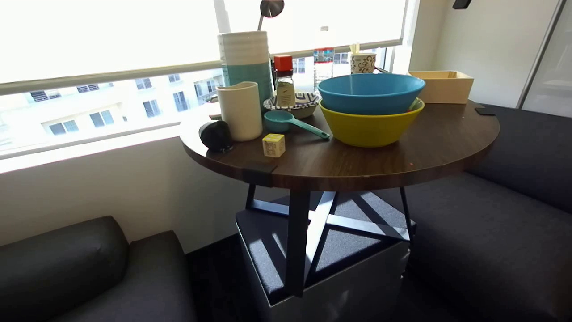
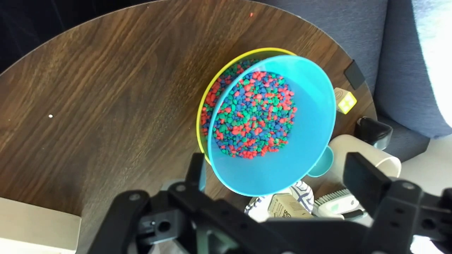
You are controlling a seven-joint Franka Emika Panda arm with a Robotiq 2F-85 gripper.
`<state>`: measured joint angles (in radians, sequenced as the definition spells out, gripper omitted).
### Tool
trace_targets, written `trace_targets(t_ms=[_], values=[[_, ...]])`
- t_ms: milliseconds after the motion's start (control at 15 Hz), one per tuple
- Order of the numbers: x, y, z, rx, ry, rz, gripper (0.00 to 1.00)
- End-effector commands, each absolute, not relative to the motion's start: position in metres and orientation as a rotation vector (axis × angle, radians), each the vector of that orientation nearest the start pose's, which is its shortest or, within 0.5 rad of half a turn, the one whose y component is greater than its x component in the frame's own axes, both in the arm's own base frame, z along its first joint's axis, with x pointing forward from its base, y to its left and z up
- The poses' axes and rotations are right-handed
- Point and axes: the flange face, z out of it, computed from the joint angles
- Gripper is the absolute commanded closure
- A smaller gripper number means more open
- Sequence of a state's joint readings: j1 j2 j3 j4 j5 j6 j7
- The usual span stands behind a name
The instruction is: Pick up the blue bowl and place it into the yellow bowl
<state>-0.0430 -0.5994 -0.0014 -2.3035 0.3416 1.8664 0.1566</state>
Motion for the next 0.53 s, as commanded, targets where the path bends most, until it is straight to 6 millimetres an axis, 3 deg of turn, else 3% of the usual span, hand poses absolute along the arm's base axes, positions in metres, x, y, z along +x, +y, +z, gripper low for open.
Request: trace_targets(t_ms=[0,133,467], values=[[0.3744,0.0163,0.5897,-2.806,0.394,-0.254,0.0],[0.3821,0.014,0.591,-2.788,0.369,-0.224,0.0],[0.3803,0.016,0.5916,-2.797,0.363,-0.229,0.0]])
